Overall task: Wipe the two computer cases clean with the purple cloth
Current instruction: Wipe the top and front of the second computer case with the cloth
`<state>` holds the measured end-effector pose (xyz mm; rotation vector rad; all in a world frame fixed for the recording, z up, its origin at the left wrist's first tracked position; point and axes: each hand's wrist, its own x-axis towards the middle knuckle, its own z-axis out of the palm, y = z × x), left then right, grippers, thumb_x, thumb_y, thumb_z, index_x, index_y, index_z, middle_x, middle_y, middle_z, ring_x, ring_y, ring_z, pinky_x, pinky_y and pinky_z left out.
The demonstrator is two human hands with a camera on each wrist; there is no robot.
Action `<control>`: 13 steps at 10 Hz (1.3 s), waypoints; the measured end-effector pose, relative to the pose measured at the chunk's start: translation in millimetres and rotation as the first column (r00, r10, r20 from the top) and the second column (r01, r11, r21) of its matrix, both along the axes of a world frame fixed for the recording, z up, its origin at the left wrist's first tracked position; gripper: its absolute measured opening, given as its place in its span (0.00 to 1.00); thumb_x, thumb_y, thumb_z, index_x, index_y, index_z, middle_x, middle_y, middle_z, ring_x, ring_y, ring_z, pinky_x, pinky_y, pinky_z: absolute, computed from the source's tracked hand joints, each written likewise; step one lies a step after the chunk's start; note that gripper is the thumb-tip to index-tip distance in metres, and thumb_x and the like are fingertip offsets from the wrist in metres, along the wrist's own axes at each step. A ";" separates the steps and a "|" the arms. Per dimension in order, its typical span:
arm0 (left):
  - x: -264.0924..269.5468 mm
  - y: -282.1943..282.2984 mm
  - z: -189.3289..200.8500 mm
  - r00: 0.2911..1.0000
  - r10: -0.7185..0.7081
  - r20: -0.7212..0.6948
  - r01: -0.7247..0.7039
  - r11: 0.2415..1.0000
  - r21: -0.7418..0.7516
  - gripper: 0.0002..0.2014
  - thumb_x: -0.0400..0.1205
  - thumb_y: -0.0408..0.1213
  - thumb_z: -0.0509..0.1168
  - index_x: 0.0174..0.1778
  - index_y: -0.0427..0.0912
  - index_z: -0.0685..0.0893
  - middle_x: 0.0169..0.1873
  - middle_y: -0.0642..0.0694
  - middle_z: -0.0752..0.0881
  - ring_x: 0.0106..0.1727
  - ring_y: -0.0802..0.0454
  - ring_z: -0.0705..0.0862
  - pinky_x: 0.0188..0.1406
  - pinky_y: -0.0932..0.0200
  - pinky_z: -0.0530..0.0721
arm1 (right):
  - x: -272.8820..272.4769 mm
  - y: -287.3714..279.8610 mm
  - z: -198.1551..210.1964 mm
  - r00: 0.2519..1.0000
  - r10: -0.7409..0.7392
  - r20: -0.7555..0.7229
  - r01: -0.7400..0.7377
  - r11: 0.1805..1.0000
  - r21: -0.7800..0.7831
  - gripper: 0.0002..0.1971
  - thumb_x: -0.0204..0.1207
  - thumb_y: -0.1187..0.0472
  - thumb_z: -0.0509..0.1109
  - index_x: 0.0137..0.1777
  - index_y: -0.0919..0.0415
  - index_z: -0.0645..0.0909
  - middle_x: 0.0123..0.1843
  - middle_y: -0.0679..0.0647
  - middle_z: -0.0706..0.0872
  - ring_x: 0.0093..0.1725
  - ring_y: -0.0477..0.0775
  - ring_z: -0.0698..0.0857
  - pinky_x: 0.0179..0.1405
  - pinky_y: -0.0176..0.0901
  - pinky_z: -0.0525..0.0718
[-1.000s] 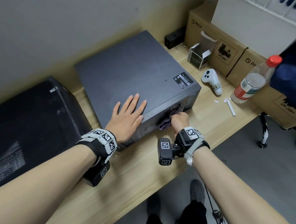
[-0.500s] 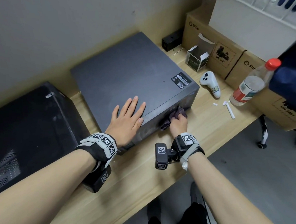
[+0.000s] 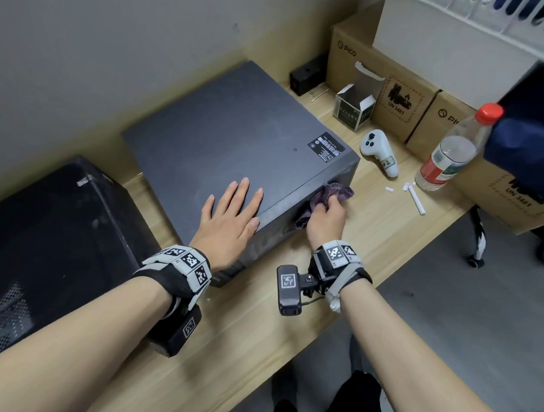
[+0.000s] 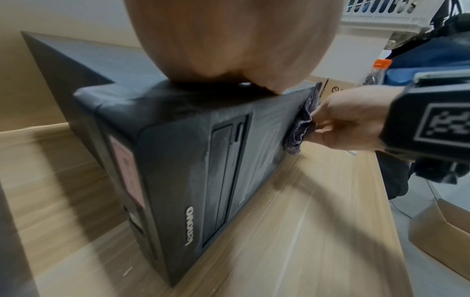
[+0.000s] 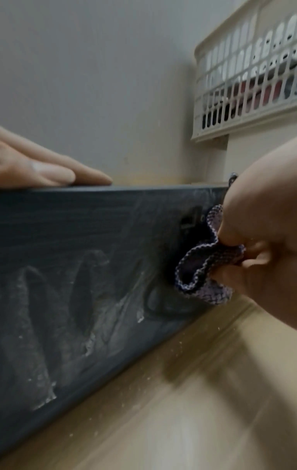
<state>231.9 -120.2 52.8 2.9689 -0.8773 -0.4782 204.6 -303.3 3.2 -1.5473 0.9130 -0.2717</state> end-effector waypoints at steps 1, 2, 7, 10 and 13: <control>0.4 -0.6 0.2 1.000 0.001 -0.005 -0.001 1.000 -0.003 0.26 0.90 0.51 0.35 0.85 0.57 0.38 0.84 0.53 0.34 0.84 0.53 0.33 0.83 0.41 0.40 | 3.9 -11.6 -8.9 0.996 0.058 -0.073 -0.053 0.997 0.061 0.18 0.84 0.73 0.54 0.70 0.71 0.77 0.62 0.60 0.82 0.56 0.56 0.78 0.55 0.33 0.71; 0.4 -1.1 1.3 1.000 0.000 -0.007 0.000 1.000 0.001 0.26 0.90 0.51 0.35 0.85 0.57 0.38 0.84 0.53 0.34 0.85 0.53 0.33 0.83 0.41 0.40 | 6.9 -20.4 -14.6 0.977 0.108 -0.183 -0.081 0.985 0.152 0.20 0.81 0.73 0.54 0.70 0.71 0.77 0.62 0.61 0.82 0.57 0.56 0.78 0.66 0.44 0.75; 2.7 1.0 -0.3 1.000 0.010 -0.024 -0.011 0.999 -0.034 0.26 0.90 0.51 0.38 0.85 0.59 0.40 0.85 0.54 0.35 0.85 0.55 0.34 0.82 0.41 0.39 | -30.3 43.4 18.7 0.982 0.185 -0.027 -0.185 0.983 -0.008 0.08 0.85 0.70 0.55 0.53 0.65 0.76 0.56 0.65 0.84 0.53 0.59 0.81 0.54 0.40 0.74; 2.4 2.0 -1.0 0.999 0.015 -0.029 -0.017 0.998 -0.056 0.26 0.90 0.51 0.38 0.85 0.59 0.41 0.85 0.54 0.36 0.85 0.54 0.34 0.82 0.41 0.39 | -34.0 49.3 -19.3 0.953 0.268 -0.141 -0.243 0.955 0.170 0.13 0.80 0.71 0.58 0.34 0.61 0.70 0.34 0.58 0.76 0.41 0.56 0.75 0.45 0.47 0.76; 6.8 5.8 -0.1 0.997 0.007 -0.071 -0.016 0.992 -0.127 0.26 0.90 0.48 0.43 0.85 0.61 0.44 0.85 0.55 0.37 0.85 0.55 0.35 0.81 0.41 0.37 | -46.5 55.3 29.8 0.964 0.247 0.103 -0.250 0.968 0.023 0.20 0.84 0.73 0.58 0.32 0.54 0.68 0.31 0.46 0.73 0.29 0.41 0.70 0.31 0.28 0.71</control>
